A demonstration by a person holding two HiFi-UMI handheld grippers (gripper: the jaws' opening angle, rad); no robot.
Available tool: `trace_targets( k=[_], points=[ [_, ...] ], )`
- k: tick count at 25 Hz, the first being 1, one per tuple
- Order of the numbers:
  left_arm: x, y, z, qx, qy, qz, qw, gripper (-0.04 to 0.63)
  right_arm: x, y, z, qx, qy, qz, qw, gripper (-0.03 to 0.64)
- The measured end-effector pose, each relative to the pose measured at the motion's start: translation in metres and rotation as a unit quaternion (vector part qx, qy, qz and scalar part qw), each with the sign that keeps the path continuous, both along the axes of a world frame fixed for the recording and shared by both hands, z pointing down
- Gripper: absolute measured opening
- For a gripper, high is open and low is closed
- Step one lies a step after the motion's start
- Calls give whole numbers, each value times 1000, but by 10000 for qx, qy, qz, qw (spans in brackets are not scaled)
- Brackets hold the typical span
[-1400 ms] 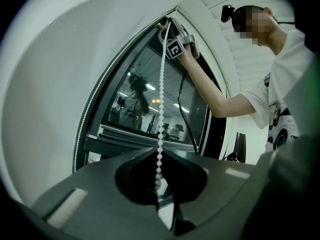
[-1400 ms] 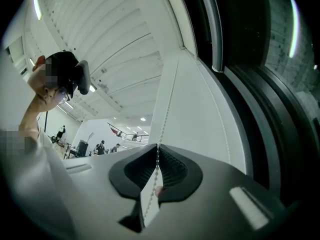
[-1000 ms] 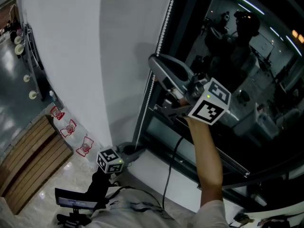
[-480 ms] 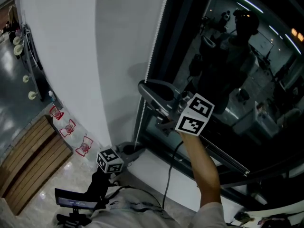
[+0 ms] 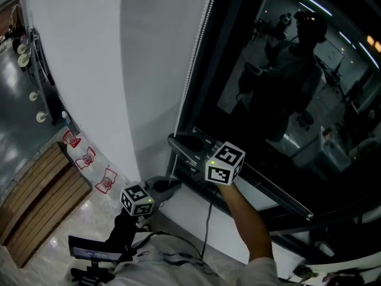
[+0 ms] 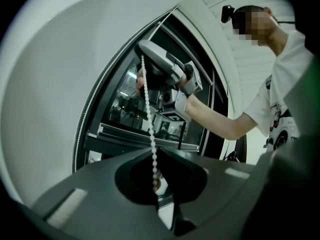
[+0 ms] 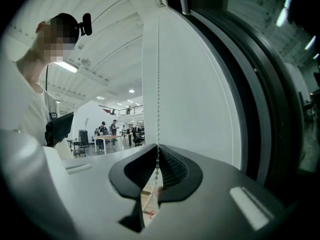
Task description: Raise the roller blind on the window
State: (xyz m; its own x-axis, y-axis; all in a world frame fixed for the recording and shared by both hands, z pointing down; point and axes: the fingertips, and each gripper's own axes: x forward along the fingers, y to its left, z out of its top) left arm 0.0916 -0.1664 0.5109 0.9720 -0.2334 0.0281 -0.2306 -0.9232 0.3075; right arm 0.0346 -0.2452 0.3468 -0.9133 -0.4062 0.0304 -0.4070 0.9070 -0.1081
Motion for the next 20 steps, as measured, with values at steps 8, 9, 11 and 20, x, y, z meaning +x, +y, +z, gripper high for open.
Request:
trace_targets(
  k=[8, 9, 11, 20],
  points=[
    [-5, -7, 1, -15, -6, -95, 10000, -2, -6, 10, 39, -318, -42, -94, 9994, 14],
    [-5, -8, 0, -15, -6, -108, 9999, -2, -7, 11, 42, -335, -33, -115, 9994, 14],
    [-4, -9, -1, -15, -5, -123, 9999, -2, -9, 13, 51, -401, 52, -145, 9991, 14],
    [-8, -7, 2, -27, -66, -179, 9998, -2, -7, 31, 117, -1024, 313, -123, 9942, 14]
  ],
)
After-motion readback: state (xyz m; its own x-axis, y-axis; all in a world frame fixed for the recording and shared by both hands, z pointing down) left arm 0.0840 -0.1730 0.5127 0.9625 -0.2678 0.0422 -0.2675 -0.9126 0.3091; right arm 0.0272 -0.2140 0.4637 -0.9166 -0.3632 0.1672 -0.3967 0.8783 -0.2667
